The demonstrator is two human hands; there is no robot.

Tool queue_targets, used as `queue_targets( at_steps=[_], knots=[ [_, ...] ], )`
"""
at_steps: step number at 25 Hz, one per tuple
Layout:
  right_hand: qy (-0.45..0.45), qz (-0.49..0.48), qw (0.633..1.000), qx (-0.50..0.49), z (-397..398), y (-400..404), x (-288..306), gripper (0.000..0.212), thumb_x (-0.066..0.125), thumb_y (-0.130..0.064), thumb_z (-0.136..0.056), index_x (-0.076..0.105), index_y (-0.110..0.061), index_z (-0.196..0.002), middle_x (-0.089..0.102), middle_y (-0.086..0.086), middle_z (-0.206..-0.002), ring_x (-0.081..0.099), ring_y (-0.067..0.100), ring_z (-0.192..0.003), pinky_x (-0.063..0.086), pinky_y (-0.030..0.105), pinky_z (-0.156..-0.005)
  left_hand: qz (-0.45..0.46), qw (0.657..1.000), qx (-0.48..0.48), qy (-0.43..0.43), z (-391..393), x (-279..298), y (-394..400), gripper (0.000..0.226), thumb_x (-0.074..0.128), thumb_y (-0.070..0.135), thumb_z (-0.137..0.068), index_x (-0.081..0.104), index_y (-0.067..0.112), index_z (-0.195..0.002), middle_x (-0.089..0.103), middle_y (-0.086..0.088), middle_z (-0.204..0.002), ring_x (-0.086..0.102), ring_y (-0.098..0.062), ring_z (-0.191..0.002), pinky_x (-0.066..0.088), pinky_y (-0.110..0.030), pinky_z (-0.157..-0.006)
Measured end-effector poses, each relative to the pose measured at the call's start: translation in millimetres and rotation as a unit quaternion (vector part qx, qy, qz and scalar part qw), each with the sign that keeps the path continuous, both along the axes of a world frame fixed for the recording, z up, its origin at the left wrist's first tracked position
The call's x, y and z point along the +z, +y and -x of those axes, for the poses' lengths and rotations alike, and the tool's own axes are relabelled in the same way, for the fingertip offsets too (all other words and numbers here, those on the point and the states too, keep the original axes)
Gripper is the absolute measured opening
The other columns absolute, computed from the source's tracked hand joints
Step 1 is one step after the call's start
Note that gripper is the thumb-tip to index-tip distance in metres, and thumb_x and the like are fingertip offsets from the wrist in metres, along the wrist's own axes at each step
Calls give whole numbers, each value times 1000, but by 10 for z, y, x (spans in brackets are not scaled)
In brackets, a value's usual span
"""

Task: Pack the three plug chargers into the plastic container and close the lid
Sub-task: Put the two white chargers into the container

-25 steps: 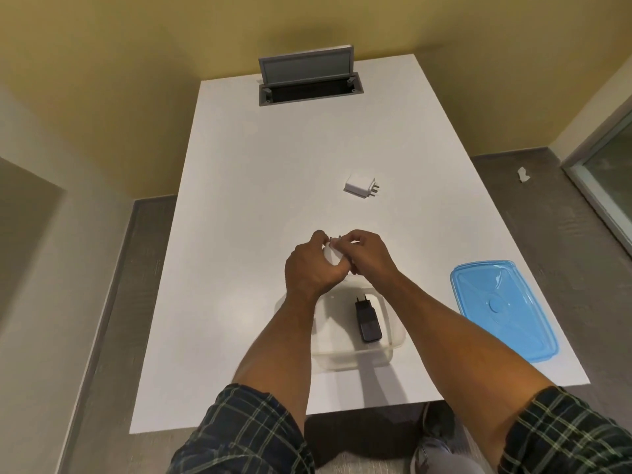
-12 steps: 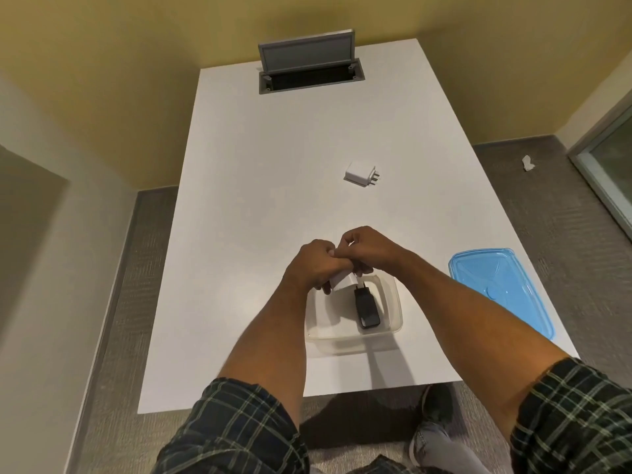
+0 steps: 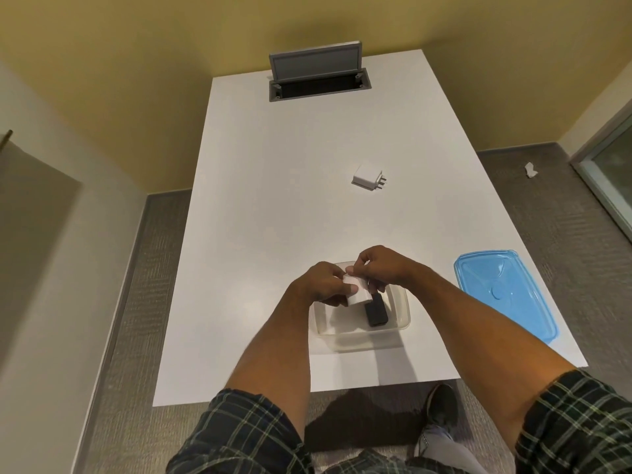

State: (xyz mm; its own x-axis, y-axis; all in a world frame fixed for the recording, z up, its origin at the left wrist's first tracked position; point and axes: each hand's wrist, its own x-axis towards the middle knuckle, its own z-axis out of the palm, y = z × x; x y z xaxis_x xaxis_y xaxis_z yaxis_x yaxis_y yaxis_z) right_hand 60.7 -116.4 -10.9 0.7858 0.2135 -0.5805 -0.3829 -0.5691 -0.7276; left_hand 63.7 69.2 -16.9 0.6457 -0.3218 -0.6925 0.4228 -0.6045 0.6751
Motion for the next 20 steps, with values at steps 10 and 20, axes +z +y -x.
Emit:
queue_targets(
  at_steps=[10,20],
  knots=[
    [6,102,995,22,120,148,-129,36,57,-42,-98,65,-7,-100,70,5,-59,63,13,-40,48,21,-47,-46,999,24,3,141,-100,-120,14,67,5,-94,58,3,-105,66,-22,-91,66,-23,-60,60,-33,-66],
    [-24,265,963,45,124,358,-357,34,61,-48,-77,51,-19,-64,57,-2,-60,59,21,-60,43,27,-52,-115,993,0,-1,92,-276,-228,22,54,-7,-89,70,-13,-103,73,-33,-96,66,-33,-62,64,-46,-74]
  ],
)
